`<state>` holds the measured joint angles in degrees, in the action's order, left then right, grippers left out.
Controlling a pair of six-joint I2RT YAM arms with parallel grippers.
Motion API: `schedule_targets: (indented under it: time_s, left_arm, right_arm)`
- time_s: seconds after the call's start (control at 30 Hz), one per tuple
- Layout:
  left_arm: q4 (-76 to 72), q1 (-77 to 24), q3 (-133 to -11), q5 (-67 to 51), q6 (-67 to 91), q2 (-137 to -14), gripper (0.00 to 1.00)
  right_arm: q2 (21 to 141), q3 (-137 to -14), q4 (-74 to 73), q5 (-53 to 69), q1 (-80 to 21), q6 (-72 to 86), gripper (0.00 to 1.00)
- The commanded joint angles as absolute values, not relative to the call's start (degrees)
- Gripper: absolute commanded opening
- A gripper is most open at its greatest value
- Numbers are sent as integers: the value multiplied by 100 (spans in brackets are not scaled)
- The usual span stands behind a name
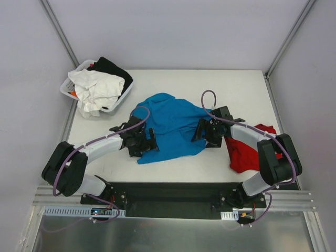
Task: Fold and stack the t-shirts
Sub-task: Flatten the tshirt out
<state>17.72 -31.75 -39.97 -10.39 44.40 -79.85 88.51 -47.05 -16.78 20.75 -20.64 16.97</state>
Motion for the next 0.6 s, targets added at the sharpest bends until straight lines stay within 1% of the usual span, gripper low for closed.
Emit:
schedule_targets:
  time_s: [0.0, 0.13, 0.17, 0.2, 0.27, 0.3, 0.33, 0.37, 0.4, 0.5, 0.57]
  left_arm:
    - [1239, -3120, -3700, -1204, 4535, -8033, 99]
    - [1117, -3146, -3647, -1248, 4526, -8095, 99]
    - [1081, -3173, -3665, -1248, 4526, -8173, 96]
    - [977, -3173, -3682, -1274, 4552, -8235, 86]
    - [905, -3234, -3813, -1344, 4614, -8419, 47]
    - [905, -3260, -3875, -1371, 4649, -8472, 22]
    - [914, -3296, -3937, -1380, 4702, -8499, 10]
    - [923, -3339, -4042, -1380, 4720, -8473, 0]
    - [923, -3418, -4069, -1371, 4755, -8438, 0]
    - [1124, -3472, -4201, -1415, 4843, -8236, 0]
    - [1790, -3480, -4594, -1345, 4782, -8000, 0]
  right_arm:
    - [8658, -4475, -1248, 2145, -2039, 1916, 96]
    - [8578, -4210, -1029, 2171, -2074, 2118, 96]
    - [8613, -4184, -924, 2180, -2126, 2170, 98]
    - [8657, -4201, -879, 2214, -2179, 2241, 93]
    - [8797, -4280, -844, 2206, -2346, 2311, 79]
    - [8833, -4324, -844, 2189, -2408, 2338, 64]
    - [8842, -4394, -852, 2162, -2434, 2416, 55]
    - [8816, -4429, -896, 2110, -2513, 2443, 44]
    - [8807, -4473, -966, 1979, -2557, 2469, 1]
    - [8640, -4675, -1291, 1916, -2671, 2496, 1]
    - [8456, -4929, -1791, 1872, -2724, 2418, 1]
